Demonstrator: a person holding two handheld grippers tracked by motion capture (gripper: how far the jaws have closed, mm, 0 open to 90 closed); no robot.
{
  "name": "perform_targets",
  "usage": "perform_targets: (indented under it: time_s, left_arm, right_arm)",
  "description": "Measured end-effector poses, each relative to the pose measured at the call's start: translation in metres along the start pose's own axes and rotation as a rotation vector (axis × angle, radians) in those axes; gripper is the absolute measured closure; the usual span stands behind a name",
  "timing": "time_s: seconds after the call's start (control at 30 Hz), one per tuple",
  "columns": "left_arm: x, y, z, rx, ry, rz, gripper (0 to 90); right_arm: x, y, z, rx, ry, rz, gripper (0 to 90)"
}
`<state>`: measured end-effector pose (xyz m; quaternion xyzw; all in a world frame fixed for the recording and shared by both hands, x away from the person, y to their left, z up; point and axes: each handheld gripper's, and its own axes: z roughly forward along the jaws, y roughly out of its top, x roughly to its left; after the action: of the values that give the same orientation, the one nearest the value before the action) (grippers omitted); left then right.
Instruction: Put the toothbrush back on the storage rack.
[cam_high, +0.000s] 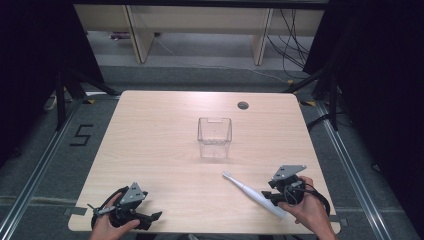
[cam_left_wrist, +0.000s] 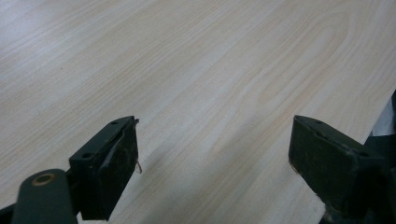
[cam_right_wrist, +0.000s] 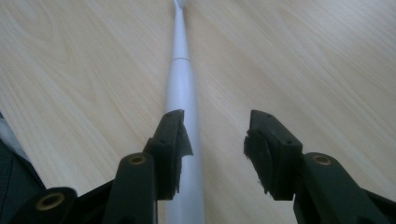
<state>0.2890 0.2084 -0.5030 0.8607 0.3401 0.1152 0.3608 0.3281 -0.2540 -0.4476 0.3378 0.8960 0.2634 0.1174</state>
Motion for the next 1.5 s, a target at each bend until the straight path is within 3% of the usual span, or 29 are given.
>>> perform_targets:
  time_s: [0.2,0.3,0.47,0.5,0.77,0.83,0.9,0.93,1.1,1.5]
  left_arm:
    - [0.000,0.001,0.000,0.000,0.001,0.007,15.5]
    - [0.001,0.001,-0.001,0.008,0.000,0.022,15.5]
    - [0.001,0.001,0.000,0.008,-0.002,0.009,15.5]
    - [0.001,0.002,0.000,0.008,-0.003,0.026,15.5]
    - [0.000,0.001,0.001,0.004,-0.012,0.002,15.5]
    - [0.001,0.002,0.000,0.007,-0.005,0.020,15.5]
    - [0.000,0.002,0.001,0.002,-0.010,0.002,15.5]
    - [0.001,0.002,0.000,0.006,-0.012,0.016,15.5]
    - [0.000,0.002,0.000,0.005,-0.012,0.004,15.5]
    - [0.001,0.002,0.001,0.012,-0.007,0.021,15.4]
  right_arm:
    - [0.003,0.020,0.013,0.093,0.051,-0.111,55.7]
    - [0.006,0.023,0.017,0.134,0.049,-0.100,55.7]
    - [0.011,0.030,0.033,0.230,0.069,-0.134,56.0]
    - [0.011,0.030,0.033,0.230,0.069,-0.134,56.0]
    - [0.012,0.039,0.046,0.317,0.081,-0.156,57.4]
    - [0.011,0.040,0.049,0.331,0.083,-0.153,58.2]
    - [0.012,0.041,0.050,0.341,0.084,-0.148,58.7]
    - [0.012,0.041,0.050,0.348,0.082,-0.146,58.9]
    - [0.009,0.045,0.056,0.402,0.102,-0.163,61.6]
    - [0.008,0.049,0.064,0.472,0.111,-0.165,65.7]
